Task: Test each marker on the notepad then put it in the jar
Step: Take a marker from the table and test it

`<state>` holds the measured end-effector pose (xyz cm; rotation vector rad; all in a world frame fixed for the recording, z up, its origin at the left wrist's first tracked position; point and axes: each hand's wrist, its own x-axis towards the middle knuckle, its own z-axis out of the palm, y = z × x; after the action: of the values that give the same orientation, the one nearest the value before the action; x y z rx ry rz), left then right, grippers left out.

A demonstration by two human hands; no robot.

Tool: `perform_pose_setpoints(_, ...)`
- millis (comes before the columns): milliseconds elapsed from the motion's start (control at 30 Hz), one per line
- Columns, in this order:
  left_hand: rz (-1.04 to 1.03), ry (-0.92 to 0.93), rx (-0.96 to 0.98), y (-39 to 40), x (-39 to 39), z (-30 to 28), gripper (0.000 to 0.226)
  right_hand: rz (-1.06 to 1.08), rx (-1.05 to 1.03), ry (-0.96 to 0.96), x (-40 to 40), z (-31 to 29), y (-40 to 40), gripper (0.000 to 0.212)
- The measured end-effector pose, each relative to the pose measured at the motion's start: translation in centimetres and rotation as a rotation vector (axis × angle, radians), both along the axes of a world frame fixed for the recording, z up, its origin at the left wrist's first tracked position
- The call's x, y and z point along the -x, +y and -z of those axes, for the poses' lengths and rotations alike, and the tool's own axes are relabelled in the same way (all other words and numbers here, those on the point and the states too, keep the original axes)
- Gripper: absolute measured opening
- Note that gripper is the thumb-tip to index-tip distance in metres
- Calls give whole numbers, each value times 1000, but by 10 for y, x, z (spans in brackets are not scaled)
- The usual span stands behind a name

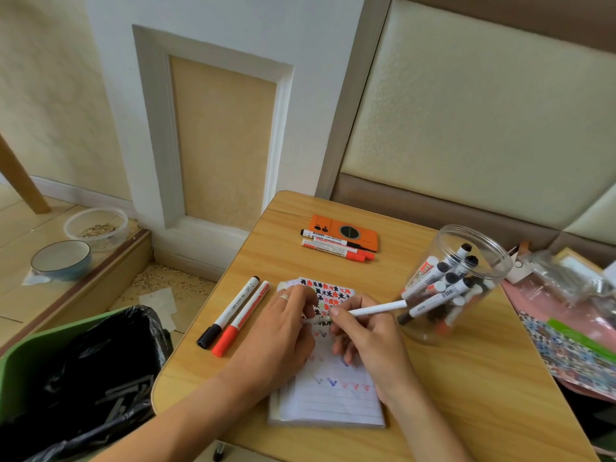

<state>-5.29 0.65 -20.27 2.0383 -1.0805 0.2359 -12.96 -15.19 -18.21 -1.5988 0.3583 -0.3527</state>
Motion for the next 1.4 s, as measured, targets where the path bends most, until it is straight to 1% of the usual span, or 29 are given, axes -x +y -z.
perform_pose_setpoints(233, 36, 27, 23, 1, 1, 0, 31, -32, 46, -6, 0, 2, -2, 14)
perform_pose_setpoints(367, 44, 14, 11, 1, -1, -2, 26, -65, -16, -7, -1, 0, -1, 12)
perform_pose_setpoints(467, 48, -27, -32, 0, -2, -1, 15, -74, -67, 10, 0, -4, -1, 25)
perform_pose_setpoints(533, 44, -28, -48, -1, -2, 0, 9, -41, -79, 27, 0, -4, -3, 32)
perform_pose_setpoints(600, 24, -27, -50, 0, -2, 1, 7, 43, -125, -10, 0, -4, -8, 28)
perform_pose_setpoints(667, 9, -15, -42, 1, -2, 1, 6, 134, -182, -77, 0, -4, -16, 15)
perform_pose_setpoints(733, 15, -19, -25, 1, -1, 1, 6, 155, -181, -103, 1, -4, -20, 2)
perform_pose_setpoints(800, 36, -19, -12, 0, -1, -1, 13, 110, -170, -82, 1, -3, -17, 2)
perform_pose_setpoints(867, 78, -3, 13, 1, -2, -2, 18, 25, -151, -51, 1, -1, -9, 6)
perform_pose_setpoints(1033, 114, 46, 71, 3, -4, -1, 21, -127, -56, -36, 4, -3, -3, 17)
perform_pose_setpoints(1233, 96, 113, 113, 5, -10, 3, 3, -220, -11, -8, 5, -2, -5, 15)
perform_pose_setpoints(1400, 96, 114, 101, 4, -13, 6, 4, -205, -4, -11, 5, 2, -5, 8)
